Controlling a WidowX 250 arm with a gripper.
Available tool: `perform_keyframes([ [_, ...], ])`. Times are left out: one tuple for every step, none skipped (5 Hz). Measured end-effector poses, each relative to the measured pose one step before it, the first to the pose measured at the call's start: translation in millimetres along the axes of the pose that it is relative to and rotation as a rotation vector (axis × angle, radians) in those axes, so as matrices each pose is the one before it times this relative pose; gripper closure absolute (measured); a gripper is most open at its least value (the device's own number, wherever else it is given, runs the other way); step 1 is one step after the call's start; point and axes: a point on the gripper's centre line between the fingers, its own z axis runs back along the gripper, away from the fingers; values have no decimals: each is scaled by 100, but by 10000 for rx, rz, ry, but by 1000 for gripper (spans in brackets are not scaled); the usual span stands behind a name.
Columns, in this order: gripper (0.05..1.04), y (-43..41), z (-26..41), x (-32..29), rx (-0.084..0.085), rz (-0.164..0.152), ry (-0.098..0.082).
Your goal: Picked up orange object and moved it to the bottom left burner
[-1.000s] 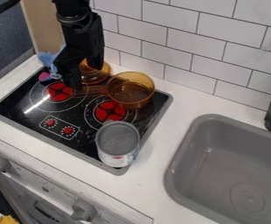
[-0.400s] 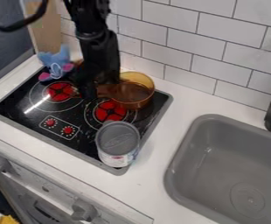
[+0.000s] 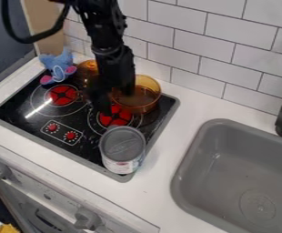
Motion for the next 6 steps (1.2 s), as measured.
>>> perform_keyframes([
  [118, 421, -853, 117, 13, -186, -105],
  [396, 332, -984, 399, -132, -272, -135],
  [705, 243, -103, 64, 173, 31, -4],
  [923, -16, -103, 53, 58, -88, -11],
  [1004, -157, -60, 44, 109, 51, 57],
  [1008, -860, 500, 375, -7, -22, 14],
])
